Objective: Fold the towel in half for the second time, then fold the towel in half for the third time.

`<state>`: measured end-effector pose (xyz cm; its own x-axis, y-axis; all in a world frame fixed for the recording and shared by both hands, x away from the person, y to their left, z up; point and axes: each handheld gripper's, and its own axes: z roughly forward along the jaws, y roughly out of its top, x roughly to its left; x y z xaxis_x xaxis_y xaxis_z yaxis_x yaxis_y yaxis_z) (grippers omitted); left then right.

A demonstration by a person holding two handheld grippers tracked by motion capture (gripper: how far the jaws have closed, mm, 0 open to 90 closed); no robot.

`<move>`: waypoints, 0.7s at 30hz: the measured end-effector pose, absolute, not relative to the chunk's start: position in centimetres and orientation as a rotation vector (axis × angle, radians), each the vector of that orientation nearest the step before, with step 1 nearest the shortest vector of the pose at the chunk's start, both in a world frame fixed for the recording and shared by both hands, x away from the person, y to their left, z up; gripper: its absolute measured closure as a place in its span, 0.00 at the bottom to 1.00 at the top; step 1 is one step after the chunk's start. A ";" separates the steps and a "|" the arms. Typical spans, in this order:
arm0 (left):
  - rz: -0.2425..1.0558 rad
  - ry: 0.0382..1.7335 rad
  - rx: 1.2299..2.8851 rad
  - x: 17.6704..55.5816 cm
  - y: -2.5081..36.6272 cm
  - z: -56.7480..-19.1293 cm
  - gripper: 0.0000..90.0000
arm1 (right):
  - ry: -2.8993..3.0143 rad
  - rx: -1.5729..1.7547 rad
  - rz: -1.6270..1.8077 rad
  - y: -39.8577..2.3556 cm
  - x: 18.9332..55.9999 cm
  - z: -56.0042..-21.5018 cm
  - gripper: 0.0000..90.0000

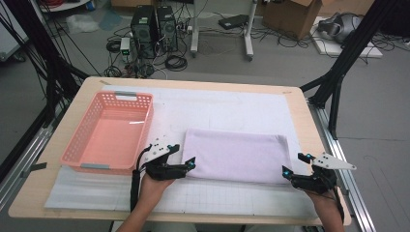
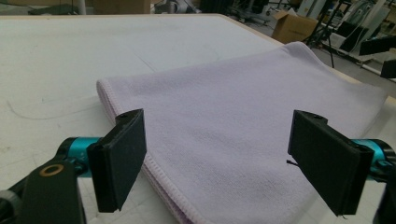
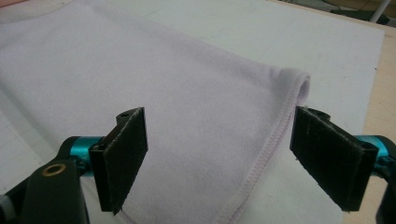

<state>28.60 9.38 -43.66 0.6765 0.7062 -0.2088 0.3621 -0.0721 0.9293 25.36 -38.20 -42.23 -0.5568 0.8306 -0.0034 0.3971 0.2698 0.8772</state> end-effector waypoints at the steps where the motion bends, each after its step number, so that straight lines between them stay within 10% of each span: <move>1: 0.358 0.878 1.680 28.7 9.5 -43.7 0.23 | 2.080 1.107 1.229 -38.1 25.4 -42.2 0.20; 21: 0.320 0.919 1.745 29.2 9.4 -44.4 0.26 | 2.053 1.149 1.236 -38.8 25.5 -42.5 0.20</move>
